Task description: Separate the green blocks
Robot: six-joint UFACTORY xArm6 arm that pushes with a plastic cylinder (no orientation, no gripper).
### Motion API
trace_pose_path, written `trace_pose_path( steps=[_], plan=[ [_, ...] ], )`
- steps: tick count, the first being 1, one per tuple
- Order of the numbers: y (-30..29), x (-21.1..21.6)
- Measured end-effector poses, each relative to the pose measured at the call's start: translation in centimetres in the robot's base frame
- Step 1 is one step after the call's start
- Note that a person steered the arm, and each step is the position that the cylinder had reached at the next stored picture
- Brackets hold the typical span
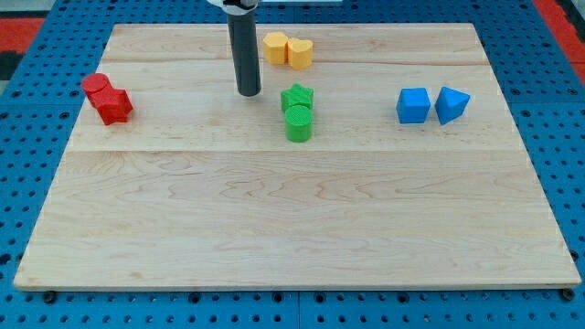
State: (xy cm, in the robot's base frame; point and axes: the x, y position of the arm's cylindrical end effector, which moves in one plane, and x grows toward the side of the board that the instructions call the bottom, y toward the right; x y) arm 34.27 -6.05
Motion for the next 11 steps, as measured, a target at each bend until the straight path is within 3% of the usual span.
trace_pose_path(
  steps=[1,5,7,8,11],
  plan=[
    [1.6,1.7],
    [10.2,1.9],
    [9.8,6.3],
    [6.9,7.5],
    [2.9,9.0]
  ],
)
